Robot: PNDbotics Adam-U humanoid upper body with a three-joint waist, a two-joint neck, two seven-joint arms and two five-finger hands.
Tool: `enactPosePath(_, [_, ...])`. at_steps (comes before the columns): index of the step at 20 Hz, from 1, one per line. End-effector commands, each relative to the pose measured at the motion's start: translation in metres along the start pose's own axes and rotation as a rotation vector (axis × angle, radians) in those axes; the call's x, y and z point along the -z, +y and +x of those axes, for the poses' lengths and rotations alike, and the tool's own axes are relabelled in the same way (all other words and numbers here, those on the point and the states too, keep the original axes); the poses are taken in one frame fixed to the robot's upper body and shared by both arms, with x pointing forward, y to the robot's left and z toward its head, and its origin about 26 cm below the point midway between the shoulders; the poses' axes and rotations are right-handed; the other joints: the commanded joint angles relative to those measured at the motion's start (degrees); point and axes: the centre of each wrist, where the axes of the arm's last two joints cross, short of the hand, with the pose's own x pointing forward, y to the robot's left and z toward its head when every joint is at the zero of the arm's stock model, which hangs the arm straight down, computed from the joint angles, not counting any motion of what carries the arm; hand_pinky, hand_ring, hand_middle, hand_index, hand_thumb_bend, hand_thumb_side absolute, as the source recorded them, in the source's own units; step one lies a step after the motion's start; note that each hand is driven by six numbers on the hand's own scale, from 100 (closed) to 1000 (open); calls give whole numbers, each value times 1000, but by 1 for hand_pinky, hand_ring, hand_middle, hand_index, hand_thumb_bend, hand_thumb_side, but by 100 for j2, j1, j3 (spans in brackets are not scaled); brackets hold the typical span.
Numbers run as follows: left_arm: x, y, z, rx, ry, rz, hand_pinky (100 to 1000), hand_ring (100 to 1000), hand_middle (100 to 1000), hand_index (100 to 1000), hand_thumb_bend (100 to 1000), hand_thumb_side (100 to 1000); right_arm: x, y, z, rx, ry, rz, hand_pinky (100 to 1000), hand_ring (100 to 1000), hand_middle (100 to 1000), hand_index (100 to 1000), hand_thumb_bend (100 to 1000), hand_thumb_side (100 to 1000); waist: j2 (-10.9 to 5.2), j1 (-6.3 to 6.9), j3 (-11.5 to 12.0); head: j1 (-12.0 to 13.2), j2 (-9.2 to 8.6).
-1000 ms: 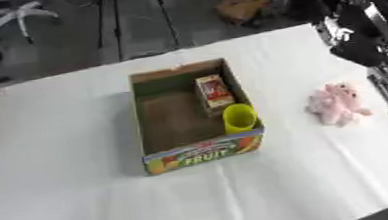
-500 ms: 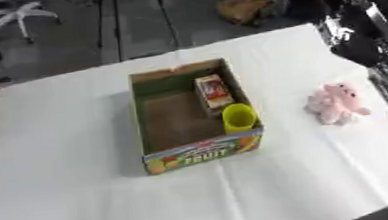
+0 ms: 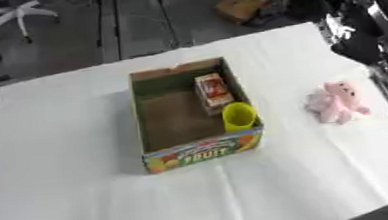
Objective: Pick up objects on the table and place them in the box.
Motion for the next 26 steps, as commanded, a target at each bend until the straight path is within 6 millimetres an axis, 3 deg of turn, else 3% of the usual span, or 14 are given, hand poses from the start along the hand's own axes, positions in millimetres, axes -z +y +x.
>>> enactPosePath(1, [5,10,6,31,-26,7,743,747,734,850,563,935,-1,-25,-3,-95,47,23,754,697,847,882,113,503,-81,-21,-23,8,49])
enactPosePath(4, [4,10,5,33,-21,7,743,747,733,850,563,935,-3,-50,-13,-192,141,57,756,698,847,882,105,517,-78,-17,-24,4,60])
enactPosePath(10, [4,10,4,34,-20,2,744,747,733,851,565,936,-20,-62,-41,-290,241,108,817,746,875,896,114,559,-78,-16,-35,26,58])
enactPosePath(14, [3,11,3,36,-15,1,743,747,732,851,564,938,-27,-68,-49,-354,259,205,889,817,908,920,206,562,-76,-17,-37,36,60])
enactPosePath(26, [2,11,3,32,-14,-4,744,747,732,851,567,939,-36,-56,-63,-471,301,410,922,857,929,937,219,635,-63,-16,-19,53,51])
